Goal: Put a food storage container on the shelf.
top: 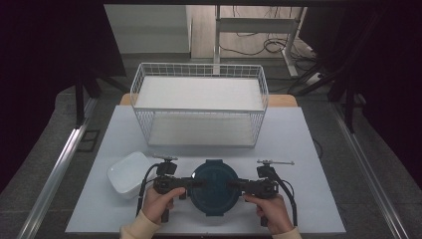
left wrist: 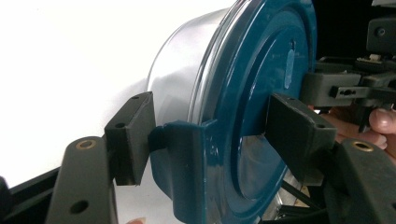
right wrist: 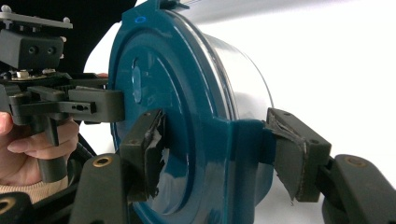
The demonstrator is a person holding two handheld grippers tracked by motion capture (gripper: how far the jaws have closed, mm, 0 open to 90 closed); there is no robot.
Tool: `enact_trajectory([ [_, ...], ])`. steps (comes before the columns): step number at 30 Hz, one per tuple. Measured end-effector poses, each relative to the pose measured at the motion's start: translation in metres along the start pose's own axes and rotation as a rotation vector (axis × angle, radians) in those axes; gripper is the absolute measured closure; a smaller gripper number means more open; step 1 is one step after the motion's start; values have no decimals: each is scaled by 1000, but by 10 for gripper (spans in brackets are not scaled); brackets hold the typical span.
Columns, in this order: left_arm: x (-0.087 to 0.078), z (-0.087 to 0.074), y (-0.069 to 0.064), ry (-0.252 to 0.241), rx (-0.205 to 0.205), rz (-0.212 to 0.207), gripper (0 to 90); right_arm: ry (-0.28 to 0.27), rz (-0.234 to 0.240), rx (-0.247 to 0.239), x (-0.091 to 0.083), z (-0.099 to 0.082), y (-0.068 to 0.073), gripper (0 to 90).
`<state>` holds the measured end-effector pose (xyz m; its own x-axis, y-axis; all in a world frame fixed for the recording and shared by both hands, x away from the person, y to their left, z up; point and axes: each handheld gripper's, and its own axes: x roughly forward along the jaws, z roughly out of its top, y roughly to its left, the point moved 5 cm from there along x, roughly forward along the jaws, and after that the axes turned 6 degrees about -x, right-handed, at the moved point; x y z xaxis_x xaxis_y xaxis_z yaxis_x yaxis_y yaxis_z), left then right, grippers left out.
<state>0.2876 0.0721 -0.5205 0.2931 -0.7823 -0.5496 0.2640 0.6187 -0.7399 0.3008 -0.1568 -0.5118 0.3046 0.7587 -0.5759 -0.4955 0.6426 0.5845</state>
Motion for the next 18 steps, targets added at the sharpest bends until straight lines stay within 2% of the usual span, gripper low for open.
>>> enact_trajectory([
  [5, -5, 1, -5, -15, 13, -1, 349, -17, 2, -11, -3, 2, 4, 388],
  [10, -15, 3, -14, -40, 51, 5, 356, -40, 16, -40, -9, 6, 12, 389],
  [18, -23, 5, -21, -45, 83, 0, 356, -54, 9, -71, -15, 10, 21, 389],
])
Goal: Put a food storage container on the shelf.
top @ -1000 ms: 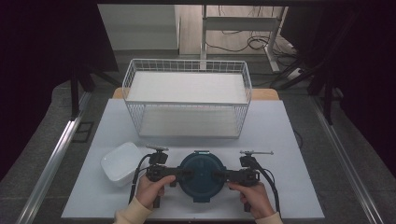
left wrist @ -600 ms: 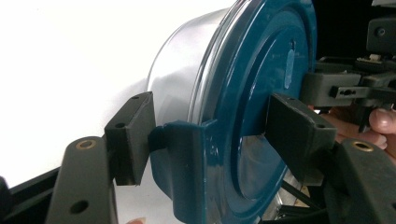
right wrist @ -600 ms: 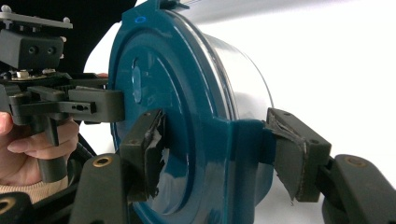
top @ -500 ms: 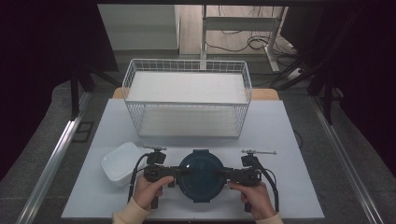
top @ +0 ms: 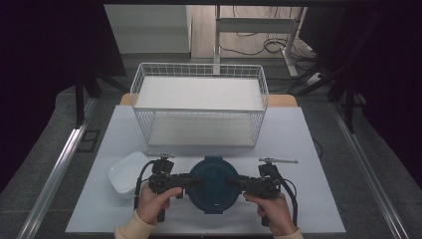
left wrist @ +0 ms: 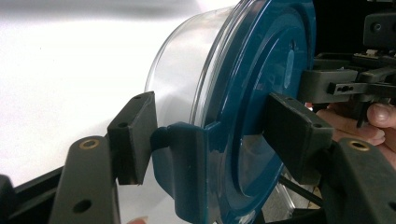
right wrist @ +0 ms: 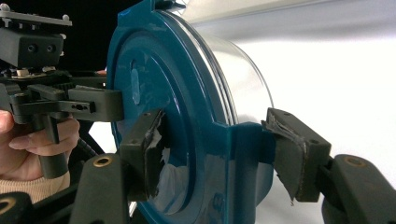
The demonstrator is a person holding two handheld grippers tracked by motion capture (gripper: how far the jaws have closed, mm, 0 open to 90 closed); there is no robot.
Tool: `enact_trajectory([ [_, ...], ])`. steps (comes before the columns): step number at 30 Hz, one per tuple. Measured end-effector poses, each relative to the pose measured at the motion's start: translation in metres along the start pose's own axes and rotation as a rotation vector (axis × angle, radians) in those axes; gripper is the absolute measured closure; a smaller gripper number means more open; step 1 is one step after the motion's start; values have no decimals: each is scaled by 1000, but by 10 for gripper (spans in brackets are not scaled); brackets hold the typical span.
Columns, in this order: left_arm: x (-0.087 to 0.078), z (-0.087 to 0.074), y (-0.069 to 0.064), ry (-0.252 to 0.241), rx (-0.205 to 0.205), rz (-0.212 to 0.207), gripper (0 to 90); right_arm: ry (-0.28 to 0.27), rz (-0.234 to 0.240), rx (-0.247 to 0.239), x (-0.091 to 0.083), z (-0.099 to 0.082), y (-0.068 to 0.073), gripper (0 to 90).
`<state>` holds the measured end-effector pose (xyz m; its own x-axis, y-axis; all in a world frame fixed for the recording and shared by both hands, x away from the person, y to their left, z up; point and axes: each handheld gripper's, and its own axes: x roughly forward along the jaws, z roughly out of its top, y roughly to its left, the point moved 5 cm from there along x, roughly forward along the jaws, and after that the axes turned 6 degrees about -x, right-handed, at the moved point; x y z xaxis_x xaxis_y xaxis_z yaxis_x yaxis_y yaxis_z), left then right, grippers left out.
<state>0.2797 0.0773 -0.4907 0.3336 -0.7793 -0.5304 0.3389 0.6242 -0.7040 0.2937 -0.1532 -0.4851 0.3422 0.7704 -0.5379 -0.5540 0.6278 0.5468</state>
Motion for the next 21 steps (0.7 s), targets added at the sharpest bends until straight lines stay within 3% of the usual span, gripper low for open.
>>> enact_trajectory([
  [21, -13, 6, -7, -9, 10, 10, 354, -13, 6, -24, -3, 10, 12, 391],
])
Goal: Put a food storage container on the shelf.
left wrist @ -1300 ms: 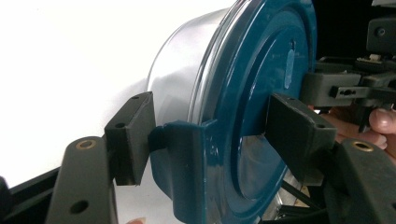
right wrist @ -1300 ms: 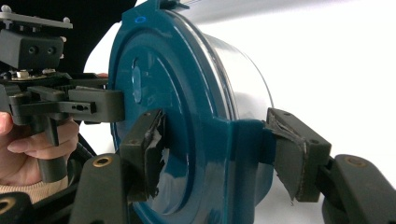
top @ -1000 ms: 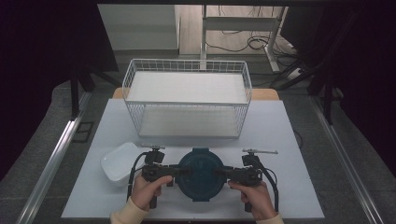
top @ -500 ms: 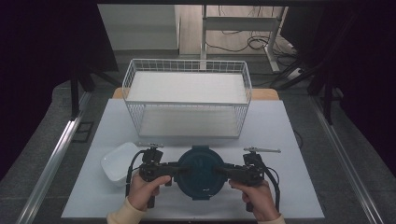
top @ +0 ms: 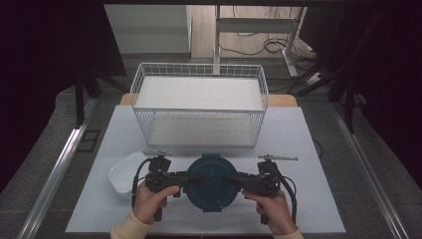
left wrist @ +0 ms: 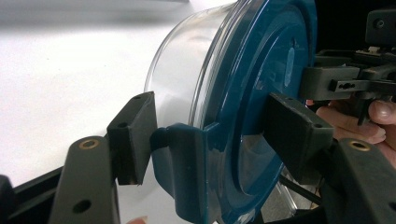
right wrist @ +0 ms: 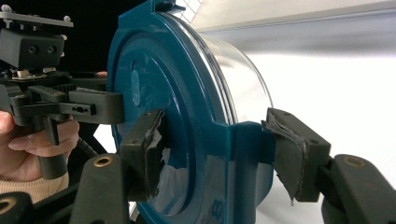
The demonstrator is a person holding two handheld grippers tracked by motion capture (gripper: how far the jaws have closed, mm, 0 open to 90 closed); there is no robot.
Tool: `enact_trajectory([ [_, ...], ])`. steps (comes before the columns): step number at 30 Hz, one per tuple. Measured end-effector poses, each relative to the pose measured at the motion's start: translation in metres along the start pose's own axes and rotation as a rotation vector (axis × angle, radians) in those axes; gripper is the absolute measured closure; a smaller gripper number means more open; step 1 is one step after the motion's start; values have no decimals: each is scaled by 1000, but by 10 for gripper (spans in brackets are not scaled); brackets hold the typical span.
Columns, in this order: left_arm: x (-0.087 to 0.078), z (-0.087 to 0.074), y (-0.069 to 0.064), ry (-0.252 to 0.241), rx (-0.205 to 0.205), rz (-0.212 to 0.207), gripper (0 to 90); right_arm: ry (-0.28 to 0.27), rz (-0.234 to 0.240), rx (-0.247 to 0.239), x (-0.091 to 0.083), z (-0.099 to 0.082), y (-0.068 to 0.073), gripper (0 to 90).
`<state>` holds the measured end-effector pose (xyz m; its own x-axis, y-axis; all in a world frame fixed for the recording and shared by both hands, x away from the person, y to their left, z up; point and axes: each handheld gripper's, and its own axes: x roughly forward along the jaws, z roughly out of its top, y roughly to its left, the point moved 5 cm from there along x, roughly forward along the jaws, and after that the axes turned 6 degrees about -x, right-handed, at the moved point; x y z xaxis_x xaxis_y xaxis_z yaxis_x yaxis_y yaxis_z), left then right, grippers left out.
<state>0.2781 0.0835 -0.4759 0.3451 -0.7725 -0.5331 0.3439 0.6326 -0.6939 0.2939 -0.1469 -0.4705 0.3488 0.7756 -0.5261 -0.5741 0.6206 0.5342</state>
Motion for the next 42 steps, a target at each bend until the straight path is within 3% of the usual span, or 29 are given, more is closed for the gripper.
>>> enact_trajectory([
  [10, -10, 22, -16, -15, 34, 15, 354, -36, 15, -16, -9, 20, 6, 394],
  [20, -21, 39, -21, -26, 54, 33, 353, -37, 28, -32, -10, 40, 11, 396],
  [42, -44, 80, -34, -53, 47, 14, 346, -29, 11, -81, -16, 94, 31, 397],
])
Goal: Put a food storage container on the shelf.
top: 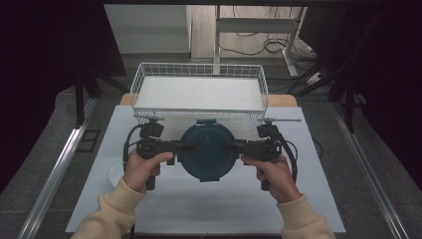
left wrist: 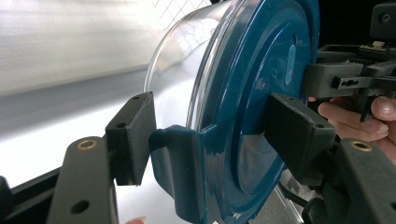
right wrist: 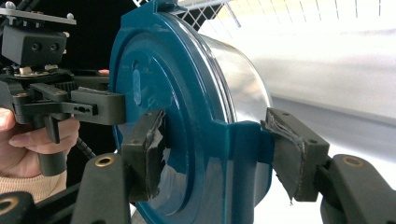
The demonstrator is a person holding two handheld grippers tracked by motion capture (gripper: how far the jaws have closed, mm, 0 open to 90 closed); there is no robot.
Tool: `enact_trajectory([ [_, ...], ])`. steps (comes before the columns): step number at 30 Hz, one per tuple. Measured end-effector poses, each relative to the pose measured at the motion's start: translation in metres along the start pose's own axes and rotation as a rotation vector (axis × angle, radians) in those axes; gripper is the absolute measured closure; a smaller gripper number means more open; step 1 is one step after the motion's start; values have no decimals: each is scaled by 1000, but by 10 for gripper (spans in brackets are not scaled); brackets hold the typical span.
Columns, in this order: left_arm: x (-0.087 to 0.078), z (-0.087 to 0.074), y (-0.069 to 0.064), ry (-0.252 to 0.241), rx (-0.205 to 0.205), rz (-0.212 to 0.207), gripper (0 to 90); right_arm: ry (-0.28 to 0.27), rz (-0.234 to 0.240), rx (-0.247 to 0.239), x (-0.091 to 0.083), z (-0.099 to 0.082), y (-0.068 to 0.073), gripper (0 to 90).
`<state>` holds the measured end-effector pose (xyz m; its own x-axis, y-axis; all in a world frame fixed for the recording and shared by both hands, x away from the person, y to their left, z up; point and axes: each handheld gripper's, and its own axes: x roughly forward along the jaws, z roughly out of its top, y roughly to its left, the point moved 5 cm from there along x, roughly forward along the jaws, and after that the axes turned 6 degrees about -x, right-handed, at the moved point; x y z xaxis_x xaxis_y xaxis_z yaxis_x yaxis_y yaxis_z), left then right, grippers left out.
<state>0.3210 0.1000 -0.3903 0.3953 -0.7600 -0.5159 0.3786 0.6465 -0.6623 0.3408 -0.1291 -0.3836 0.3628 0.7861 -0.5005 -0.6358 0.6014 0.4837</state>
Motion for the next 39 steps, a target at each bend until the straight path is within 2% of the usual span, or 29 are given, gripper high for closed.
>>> enact_trajectory([
  [8, -15, 23, -10, -13, 28, 2, 346, -13, 0, -20, -5, 26, 11, 397],
  [10, -19, 33, -12, -12, 33, 3, 345, -18, 0, -24, -5, 36, 13, 397],
  [19, -20, 55, -14, -2, 48, -4, 345, -22, -10, -21, -8, 59, 12, 398],
  [26, -23, 70, -17, -14, 48, -7, 344, -21, -12, -29, -9, 73, 12, 398],
  [29, -24, 77, -16, -17, 36, -13, 344, -17, -15, -33, -7, 82, 12, 399],
  [39, -28, 97, -14, -16, 45, -4, 342, -19, -6, -34, -2, 101, 10, 403],
])
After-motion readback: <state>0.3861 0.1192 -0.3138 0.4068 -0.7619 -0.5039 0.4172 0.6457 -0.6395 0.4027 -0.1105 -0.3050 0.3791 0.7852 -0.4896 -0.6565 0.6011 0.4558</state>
